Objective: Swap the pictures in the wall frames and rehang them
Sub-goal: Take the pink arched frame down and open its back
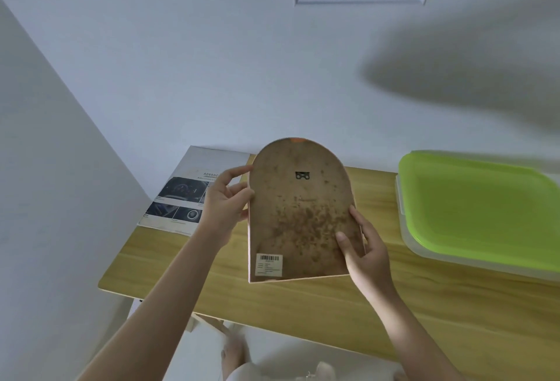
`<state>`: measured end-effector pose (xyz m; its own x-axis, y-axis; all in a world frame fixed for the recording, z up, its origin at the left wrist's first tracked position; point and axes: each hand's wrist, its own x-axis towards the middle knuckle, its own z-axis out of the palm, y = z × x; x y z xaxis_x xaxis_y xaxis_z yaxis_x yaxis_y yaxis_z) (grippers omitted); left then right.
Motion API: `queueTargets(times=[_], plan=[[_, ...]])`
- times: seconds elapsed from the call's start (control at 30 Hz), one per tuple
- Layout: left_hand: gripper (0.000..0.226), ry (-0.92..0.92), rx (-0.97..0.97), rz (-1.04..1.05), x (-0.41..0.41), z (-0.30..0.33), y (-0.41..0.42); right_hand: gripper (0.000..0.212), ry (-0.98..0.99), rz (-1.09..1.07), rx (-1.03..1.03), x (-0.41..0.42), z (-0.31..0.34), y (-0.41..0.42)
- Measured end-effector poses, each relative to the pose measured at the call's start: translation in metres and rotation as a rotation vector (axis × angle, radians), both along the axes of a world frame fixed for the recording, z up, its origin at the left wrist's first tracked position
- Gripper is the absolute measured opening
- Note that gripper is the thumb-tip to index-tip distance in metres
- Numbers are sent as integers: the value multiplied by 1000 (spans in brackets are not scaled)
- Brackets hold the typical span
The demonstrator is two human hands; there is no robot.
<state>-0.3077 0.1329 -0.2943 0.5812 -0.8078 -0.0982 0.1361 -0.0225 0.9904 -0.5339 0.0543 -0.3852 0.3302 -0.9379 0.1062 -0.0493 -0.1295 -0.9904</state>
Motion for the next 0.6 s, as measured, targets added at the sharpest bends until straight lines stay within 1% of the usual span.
queueTargets(times=[0.13,0.3,0.37,0.43,0.5,0.6], plan=[[40,-2,56,-37,1,-26,6,55,-5,-41,29,-1,-15,8],[49,-94,248,-148,-9,-73,29,58,67,-106,75,4,-38,17],[59,-189,333,-195,-13,-91,42,58,113,-130,87,8,-46,21],[75,-322,438,-255,-15,-104,51,58,166,-144,110,13,-57,24],[92,-367,499,-302,-16,-114,57,59,222,-147,136,17,-67,26],[107,-392,565,-327,-9,-129,62,62,293,-115,183,23,-80,32]])
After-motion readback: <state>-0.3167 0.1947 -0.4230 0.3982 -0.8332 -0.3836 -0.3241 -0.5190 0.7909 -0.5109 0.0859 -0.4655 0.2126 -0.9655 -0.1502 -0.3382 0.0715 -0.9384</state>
